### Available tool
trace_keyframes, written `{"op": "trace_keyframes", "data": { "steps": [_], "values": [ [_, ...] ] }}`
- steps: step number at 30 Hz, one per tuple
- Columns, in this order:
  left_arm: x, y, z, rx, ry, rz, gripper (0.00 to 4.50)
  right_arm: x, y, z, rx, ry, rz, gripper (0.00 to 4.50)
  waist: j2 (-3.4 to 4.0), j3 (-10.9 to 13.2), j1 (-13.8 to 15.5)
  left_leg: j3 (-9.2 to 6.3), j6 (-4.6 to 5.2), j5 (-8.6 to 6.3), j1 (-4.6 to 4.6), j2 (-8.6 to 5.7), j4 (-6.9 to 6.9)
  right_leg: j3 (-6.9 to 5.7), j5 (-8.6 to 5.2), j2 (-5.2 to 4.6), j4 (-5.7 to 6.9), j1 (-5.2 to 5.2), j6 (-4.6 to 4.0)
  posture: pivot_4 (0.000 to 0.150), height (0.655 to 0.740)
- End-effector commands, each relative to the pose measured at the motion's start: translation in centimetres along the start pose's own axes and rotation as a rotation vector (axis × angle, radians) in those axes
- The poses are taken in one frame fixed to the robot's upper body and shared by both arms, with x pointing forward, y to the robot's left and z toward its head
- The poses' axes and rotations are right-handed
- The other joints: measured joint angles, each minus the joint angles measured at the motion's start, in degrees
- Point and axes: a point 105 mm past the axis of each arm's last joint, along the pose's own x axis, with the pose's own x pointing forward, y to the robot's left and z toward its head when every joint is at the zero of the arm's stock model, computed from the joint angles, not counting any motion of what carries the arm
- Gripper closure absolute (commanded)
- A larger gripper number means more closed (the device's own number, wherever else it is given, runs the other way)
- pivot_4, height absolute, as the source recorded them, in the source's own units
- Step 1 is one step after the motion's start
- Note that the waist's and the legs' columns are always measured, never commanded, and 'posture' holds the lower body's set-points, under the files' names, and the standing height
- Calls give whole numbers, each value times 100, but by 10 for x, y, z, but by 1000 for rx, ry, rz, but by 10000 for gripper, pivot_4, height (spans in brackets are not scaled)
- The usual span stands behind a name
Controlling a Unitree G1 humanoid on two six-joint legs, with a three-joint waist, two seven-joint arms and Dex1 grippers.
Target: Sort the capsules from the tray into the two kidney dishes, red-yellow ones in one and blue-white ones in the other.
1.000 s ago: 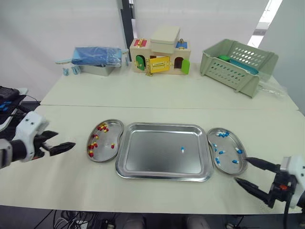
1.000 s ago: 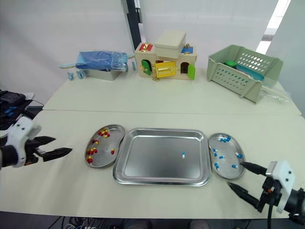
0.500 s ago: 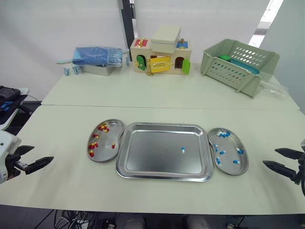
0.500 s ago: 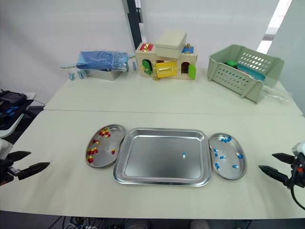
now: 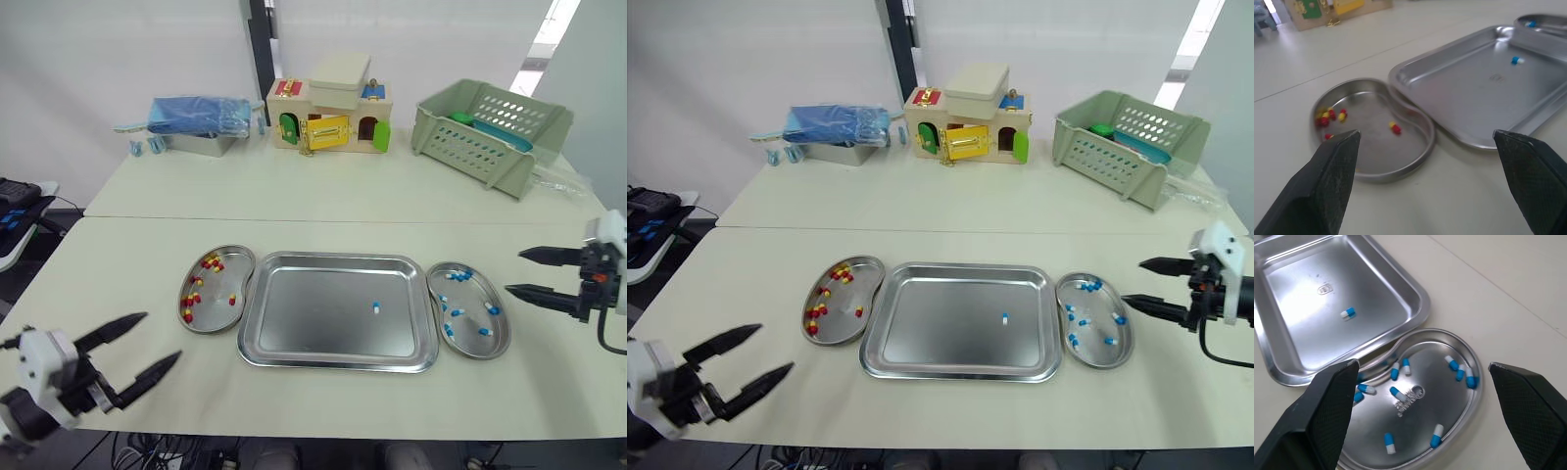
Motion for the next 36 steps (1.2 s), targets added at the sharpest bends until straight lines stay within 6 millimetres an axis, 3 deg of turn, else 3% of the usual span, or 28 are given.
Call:
{"op": "trace_keyframes", "data": {
  "steps": [1,6,12,16,24,36],
  "values": [
    [14,-36,5,24,-95,-100,311,21,14,22,-109,7,113,0,0,0,18,-1,0,0,0,0,0,0,1,0,1,0,-1,1500,7400],
    [16,-72,-5,-16,-154,-167,311,54,25,26,-188,33,207,0,-2,0,40,-4,-1,-1,-6,2,-2,-5,1,5,-10,-1,-2,1500,7400],
    [10,-90,-39,-6,-164,-199,311,101,33,37,-242,17,284,0,1,-1,43,-7,-1,-1,-6,-2,-1,-7,1,4,-10,-1,-2,1500,7400],
    [15,-93,-37,47,-231,-217,311,126,44,40,-278,24,344,0,11,4,-19,-7,-1,-1,-10,-1,-6,-7,1,4,-14,-8,-2,1500,7400],
    [18,-108,-36,29,-280,-224,311,148,50,32,-319,75,370,0,11,4,-55,-3,-2,-2,-17,-23,-2,-3,7,-20,-29,-7,8,1500,7400],
    [21,-105,-36,34,-290,-211,311,166,59,20,-367,100,363,0,12,4,-97,-3,-1,-2,-15,-23,-3,-1,7,-19,-26,-8,9,1500,7400]
  ]
}}
